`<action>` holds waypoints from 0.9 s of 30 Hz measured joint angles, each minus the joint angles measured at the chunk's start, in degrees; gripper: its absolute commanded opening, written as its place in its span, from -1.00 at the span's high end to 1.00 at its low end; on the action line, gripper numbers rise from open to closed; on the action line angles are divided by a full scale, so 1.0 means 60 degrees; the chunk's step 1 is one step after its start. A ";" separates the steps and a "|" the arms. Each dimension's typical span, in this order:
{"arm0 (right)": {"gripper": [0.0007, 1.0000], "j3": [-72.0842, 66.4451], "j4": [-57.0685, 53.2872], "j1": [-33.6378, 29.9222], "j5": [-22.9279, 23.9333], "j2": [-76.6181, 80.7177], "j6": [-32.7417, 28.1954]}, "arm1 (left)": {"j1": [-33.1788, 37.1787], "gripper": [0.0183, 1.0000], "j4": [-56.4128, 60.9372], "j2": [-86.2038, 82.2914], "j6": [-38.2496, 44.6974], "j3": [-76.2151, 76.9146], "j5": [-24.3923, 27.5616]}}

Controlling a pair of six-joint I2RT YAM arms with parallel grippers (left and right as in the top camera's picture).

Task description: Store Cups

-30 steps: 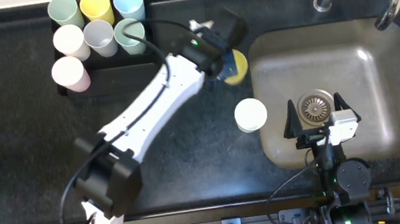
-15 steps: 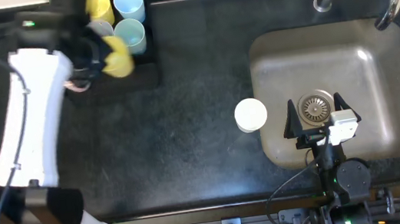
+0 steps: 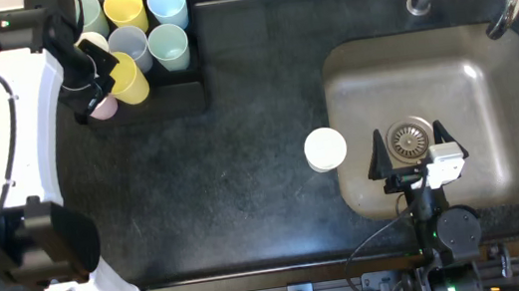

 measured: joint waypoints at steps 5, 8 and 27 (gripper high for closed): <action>-0.99 0.0000 -0.0004 0.0000 0.0000 -0.0004 0.0000 | 0.0000 0.96 0.0069 0.0361 -0.0142 -0.0004 -0.0106; -1.00 0.0000 -0.0011 0.0004 0.0000 -0.0004 0.0000 | 0.0000 0.96 0.0080 0.0554 -0.0175 -0.0004 -0.0208; -1.00 0.0000 0.0000 0.0004 0.0000 -0.0004 0.0000 | -0.0004 0.96 0.1118 0.1213 -0.0288 -0.0561 -0.0426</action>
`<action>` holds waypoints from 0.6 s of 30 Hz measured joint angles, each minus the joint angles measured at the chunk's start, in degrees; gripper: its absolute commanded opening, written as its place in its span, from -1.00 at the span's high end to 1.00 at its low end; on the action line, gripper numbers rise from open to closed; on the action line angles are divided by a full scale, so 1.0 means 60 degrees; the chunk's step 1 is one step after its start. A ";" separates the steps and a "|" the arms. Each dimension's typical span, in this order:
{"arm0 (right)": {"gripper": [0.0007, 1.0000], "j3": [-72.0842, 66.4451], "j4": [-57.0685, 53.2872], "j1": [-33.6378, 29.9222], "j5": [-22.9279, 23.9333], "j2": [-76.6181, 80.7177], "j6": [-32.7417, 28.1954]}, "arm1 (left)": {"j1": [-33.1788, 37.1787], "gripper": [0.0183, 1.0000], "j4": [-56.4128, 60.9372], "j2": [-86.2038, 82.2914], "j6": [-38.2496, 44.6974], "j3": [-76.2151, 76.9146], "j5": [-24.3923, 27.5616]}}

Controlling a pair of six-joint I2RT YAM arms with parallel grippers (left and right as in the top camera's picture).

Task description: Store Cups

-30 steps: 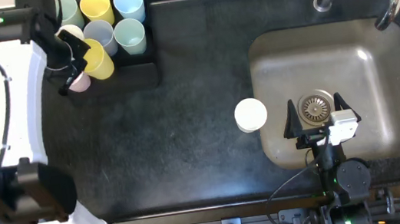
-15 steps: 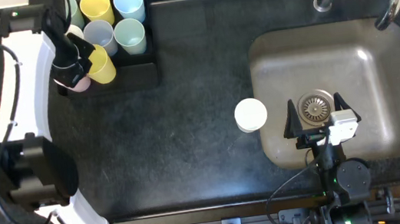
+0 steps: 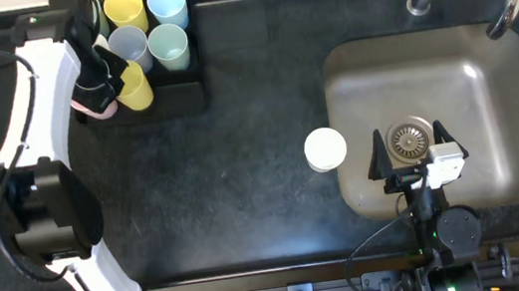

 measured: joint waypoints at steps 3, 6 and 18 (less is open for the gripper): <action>-1.00 0.0000 -0.0004 -0.0004 0.0004 0.0004 -0.0004 | 0.0004 0.96 0.0149 0.0000 -0.0004 -0.0270 -0.0015; -1.00 0.0000 -0.0004 0.0000 0.0004 0.0000 -0.0004 | 0.0000 0.96 0.0240 0.0000 0.0000 -0.0291 -0.0029; -1.00 0.0000 -0.0004 0.0000 0.0000 0.0000 -0.0004 | -0.0113 -0.96 0.0433 0.0000 -0.0084 -0.0302 -0.0076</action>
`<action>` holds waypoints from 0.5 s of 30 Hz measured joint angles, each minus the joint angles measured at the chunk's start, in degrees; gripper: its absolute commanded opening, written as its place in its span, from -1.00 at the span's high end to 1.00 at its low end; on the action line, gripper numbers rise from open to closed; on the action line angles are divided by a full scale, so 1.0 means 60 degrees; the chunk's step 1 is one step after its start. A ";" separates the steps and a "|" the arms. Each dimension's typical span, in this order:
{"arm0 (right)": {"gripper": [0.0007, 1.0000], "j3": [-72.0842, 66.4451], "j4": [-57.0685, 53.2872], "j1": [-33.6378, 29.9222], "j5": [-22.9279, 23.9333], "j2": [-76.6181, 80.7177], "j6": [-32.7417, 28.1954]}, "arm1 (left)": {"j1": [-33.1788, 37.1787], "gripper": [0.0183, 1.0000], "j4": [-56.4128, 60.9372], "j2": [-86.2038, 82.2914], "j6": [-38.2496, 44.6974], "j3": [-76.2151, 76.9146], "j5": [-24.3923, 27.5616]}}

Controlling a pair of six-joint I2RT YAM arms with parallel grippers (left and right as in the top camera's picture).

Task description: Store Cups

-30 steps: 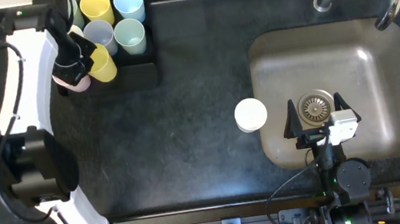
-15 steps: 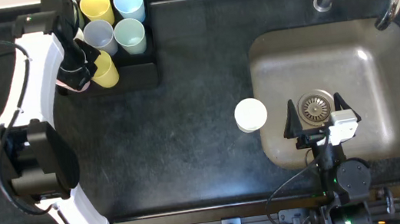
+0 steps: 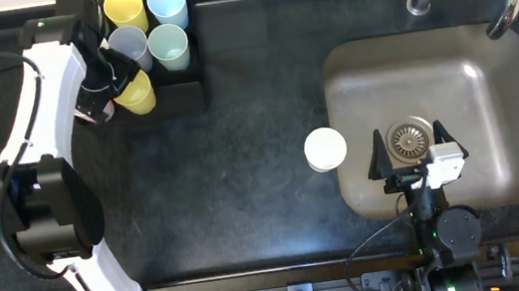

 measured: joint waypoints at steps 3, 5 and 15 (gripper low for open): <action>-1.00 0.0000 0.0004 0.0000 0.0000 0.0004 0.0000 | -0.0076 -1.00 0.0004 0.0000 0.0000 0.0000 -0.0004; -0.99 0.0000 0.0004 0.0000 0.0000 0.0004 0.0007 | -0.0095 -1.00 0.0000 -0.0004 0.0011 0.0000 -0.0004; -1.00 0.0000 0.0000 0.0000 0.0004 0.0000 0.0000 | -0.0328 -1.00 -0.0495 -0.2801 0.0022 -0.0157 -0.0004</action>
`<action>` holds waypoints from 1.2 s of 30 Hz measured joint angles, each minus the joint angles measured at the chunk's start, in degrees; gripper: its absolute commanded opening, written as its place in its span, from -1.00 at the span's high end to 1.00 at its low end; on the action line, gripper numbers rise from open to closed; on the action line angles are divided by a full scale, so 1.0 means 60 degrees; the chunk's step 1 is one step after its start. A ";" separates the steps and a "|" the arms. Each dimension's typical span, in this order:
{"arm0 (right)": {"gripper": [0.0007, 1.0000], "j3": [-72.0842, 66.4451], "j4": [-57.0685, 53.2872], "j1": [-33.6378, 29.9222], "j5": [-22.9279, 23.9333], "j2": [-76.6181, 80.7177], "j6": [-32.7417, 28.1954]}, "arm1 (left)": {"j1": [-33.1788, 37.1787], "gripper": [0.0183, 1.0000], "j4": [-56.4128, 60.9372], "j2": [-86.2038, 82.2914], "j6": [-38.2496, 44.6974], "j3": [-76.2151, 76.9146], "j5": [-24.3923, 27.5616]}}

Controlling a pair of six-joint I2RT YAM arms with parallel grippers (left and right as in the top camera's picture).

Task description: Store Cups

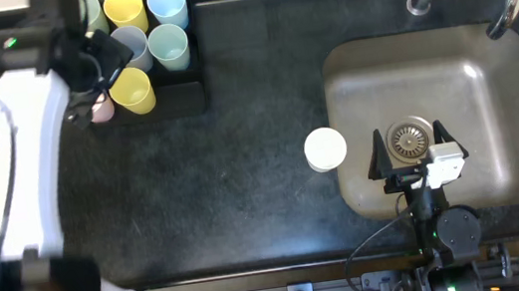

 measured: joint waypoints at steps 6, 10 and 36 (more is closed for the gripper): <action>-1.00 0.0000 0.0004 0.0000 0.0000 0.0000 0.0004 | -0.0062 -1.00 -0.1086 -0.3916 0.1392 -0.0980 -0.0222; -1.00 0.0000 0.0004 0.0000 -0.0004 0.0000 0.0004 | -0.0062 -0.99 -0.0882 -0.7056 0.3162 -0.4065 -0.0313; -1.00 0.0000 0.0000 0.0000 -0.0033 0.0004 0.0000 | -0.0062 -1.00 1.1092 -1.6415 0.8619 -1.6615 0.0699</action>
